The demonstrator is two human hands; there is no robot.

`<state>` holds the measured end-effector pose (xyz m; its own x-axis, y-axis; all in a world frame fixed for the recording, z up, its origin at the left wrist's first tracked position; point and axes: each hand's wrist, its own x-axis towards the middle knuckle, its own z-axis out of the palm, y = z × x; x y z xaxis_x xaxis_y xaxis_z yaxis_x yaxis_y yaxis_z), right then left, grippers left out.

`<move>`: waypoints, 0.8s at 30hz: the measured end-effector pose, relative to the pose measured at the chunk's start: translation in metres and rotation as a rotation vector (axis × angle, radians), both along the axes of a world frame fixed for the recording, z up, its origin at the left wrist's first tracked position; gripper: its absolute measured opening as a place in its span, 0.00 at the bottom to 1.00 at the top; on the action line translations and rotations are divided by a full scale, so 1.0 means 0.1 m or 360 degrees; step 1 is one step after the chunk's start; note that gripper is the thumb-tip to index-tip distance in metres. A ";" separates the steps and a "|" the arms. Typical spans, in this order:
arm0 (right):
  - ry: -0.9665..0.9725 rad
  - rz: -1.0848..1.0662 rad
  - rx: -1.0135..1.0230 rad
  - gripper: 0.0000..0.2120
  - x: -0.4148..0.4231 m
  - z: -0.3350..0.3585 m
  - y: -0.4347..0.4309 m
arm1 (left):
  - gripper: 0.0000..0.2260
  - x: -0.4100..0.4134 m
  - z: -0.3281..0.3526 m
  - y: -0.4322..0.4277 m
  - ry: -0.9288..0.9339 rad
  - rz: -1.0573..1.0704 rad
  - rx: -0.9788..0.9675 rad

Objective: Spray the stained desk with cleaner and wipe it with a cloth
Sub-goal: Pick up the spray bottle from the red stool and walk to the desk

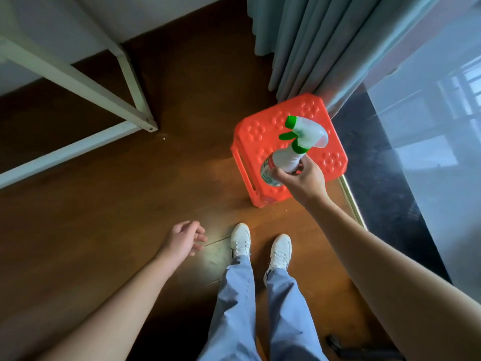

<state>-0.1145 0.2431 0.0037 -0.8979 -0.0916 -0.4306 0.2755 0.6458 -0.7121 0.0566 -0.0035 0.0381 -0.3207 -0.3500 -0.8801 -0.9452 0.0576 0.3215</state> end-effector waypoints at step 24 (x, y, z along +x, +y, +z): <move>-0.0064 0.0813 0.0075 0.20 2.07 2.18 0.44 | 0.13 2.43 1.47 0.36 0.0242 0.0786 -0.0146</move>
<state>0.0929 0.2874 0.2216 -0.7262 -0.4940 -0.4781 -0.0569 0.7363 -0.6743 0.2998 0.0327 0.1846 -0.2197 -0.5654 -0.7950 -0.8097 -0.3489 0.4719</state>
